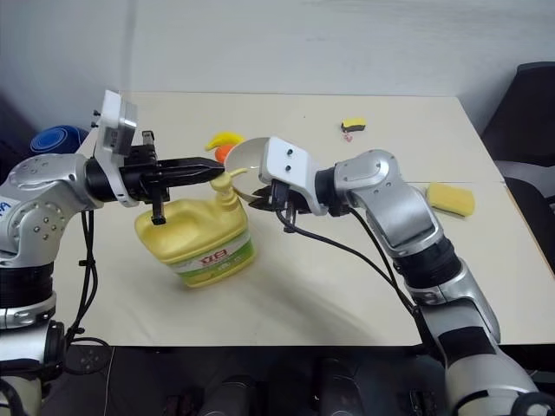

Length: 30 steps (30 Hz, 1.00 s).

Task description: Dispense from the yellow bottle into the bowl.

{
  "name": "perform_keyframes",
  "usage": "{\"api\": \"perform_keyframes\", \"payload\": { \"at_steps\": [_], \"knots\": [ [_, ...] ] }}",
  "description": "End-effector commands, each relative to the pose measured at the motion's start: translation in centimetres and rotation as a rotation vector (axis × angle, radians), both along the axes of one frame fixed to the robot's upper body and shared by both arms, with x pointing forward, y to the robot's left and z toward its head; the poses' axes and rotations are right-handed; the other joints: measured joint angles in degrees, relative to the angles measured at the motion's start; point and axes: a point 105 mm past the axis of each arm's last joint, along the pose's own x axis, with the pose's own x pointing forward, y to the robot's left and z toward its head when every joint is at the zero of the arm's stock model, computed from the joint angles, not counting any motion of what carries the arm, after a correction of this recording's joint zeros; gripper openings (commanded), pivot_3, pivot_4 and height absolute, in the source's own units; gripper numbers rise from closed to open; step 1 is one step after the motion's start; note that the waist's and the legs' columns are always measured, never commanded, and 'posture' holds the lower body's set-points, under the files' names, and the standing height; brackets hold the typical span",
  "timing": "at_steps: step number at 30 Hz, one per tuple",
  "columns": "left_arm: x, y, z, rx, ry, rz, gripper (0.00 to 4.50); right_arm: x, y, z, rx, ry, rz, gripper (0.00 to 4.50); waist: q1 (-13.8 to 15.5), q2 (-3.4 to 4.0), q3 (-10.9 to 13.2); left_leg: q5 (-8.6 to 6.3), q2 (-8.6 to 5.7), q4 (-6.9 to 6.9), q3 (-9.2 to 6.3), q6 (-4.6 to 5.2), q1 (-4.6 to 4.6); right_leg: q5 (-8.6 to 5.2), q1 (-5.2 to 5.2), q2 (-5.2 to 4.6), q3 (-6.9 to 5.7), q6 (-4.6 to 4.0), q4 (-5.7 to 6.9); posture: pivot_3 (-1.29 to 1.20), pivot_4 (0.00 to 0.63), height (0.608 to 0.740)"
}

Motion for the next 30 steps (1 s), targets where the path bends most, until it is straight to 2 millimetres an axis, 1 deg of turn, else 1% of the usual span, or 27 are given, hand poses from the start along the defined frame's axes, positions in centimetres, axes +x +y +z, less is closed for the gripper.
{"api": "perform_keyframes", "payload": {
  "at_steps": [1, 4, 10, 15, 19, 24, 30],
  "knots": [
    [0.1, -0.2, -1.5, 0.073, 0.048, 0.007, 0.02, -1.2, 1.1, 1.1, 0.017, -0.054, 0.072, 0.00, -0.01, 0.00, 0.00, 0.00, 0.00, 0.00, 0.00, 0.00, 0.00, 0.00, 0.00, 0.00, 0.00, 0.00, -0.01, 0.00, 0.150, 0.740],
    [0.4, 0.0, -2.2, 0.126, 0.050, 0.029, 0.02, -1.4, 1.1, 1.0, 0.018, -0.052, 0.082, 0.00, -0.04, 0.00, 0.00, 0.00, 0.00, 0.00, 0.00, 0.00, -0.01, 0.00, 0.00, 0.00, 0.00, 0.00, -0.02, 0.00, 0.150, 0.740],
    [0.5, -0.6, -4.0, 0.201, 0.076, 0.039, 0.02, -1.6, 1.2, 1.1, 0.015, -0.055, 0.090, 0.00, -0.03, 0.01, -0.01, 0.00, 0.00, 0.00, 0.00, 0.00, 0.07, 0.00, 0.05, 0.00, 0.01, 0.00, 0.01, 0.00, 0.150, 0.740],
    [0.6, -0.6, -4.2, 0.199, 0.075, 0.048, 0.02, -1.7, 1.2, 1.0, 0.015, -0.051, 0.093, 0.00, -0.02, 0.03, -0.03, 0.00, 0.00, 0.00, 0.00, 0.00, 0.10, 0.00, 0.08, -0.01, 0.02, 0.00, 0.01, 0.00, 0.150, 0.740],
    [0.7, -0.3, -5.3, 0.235, 0.095, 0.075, 0.02, -1.7, 1.3, 1.0, 0.018, -0.050, 0.093, 0.00, -0.02, 0.05, -0.05, 0.00, 0.00, 0.00, 0.00, 0.00, 0.11, 0.00, 0.09, -0.01, 0.02, 0.00, 0.01, 0.00, 0.150, 0.740],
    [0.4, -0.6, -6.5, 0.250, 0.111, 0.072, 0.02, -2.1, 1.2, 1.0, 0.017, -0.041, 0.104, 0.00, -0.01, 0.31, -0.14, 0.00, -0.01, -0.01, 0.02, 0.00, 0.13, 0.00, 0.10, -0.01, 0.04, 0.00, 0.02, 0.00, 0.150, 0.740],
    [0.5, -0.4, -6.0, 0.212, 0.096, 0.086, 0.02, -2.1, 0.8, 0.8, 0.014, -0.034, 0.099, 0.00, 0.01, 0.41, -0.20, 0.00, -0.01, -0.01, 0.03, 0.00, 0.21, 0.00, 0.16, -0.04, 0.05, 0.00, 0.05, 0.00, 0.150, 0.740]
  ]
}}
